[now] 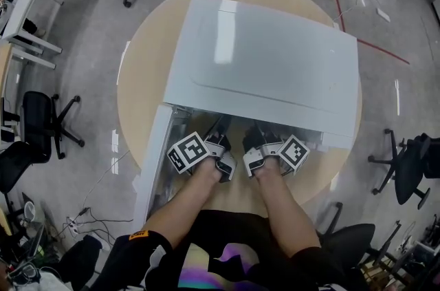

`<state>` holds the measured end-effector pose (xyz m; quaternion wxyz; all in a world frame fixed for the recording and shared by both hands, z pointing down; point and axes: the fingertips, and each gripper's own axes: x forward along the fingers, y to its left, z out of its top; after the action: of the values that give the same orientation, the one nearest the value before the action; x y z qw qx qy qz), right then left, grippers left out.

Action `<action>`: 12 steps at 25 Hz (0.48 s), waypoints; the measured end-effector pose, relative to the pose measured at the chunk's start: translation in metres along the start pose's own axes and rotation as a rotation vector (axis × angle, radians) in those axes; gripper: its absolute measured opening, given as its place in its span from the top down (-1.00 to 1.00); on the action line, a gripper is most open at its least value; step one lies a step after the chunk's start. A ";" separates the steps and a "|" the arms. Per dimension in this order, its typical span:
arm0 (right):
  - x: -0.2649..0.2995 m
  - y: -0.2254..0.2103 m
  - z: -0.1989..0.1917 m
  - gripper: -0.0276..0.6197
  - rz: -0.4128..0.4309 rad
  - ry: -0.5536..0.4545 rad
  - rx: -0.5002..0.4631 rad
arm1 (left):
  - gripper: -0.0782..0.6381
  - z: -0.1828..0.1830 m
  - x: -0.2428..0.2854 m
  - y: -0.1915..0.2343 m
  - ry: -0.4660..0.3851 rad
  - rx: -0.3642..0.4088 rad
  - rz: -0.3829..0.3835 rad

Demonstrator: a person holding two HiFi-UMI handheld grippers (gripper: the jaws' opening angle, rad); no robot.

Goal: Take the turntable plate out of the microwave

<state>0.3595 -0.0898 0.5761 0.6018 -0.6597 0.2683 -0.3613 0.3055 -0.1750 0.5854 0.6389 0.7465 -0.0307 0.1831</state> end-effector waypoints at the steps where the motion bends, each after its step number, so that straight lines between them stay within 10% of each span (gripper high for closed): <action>1: -0.001 0.000 0.000 0.79 -0.001 -0.001 0.002 | 0.36 -0.001 -0.001 -0.001 -0.001 -0.007 -0.011; 12: -0.016 -0.002 -0.007 0.79 0.005 0.014 0.025 | 0.28 0.006 0.018 -0.001 -0.011 -0.074 -0.068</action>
<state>0.3441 -0.0811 0.5760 0.6089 -0.6491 0.2697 -0.3677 0.3238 -0.1777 0.5888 0.6719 0.7240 -0.0156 0.1556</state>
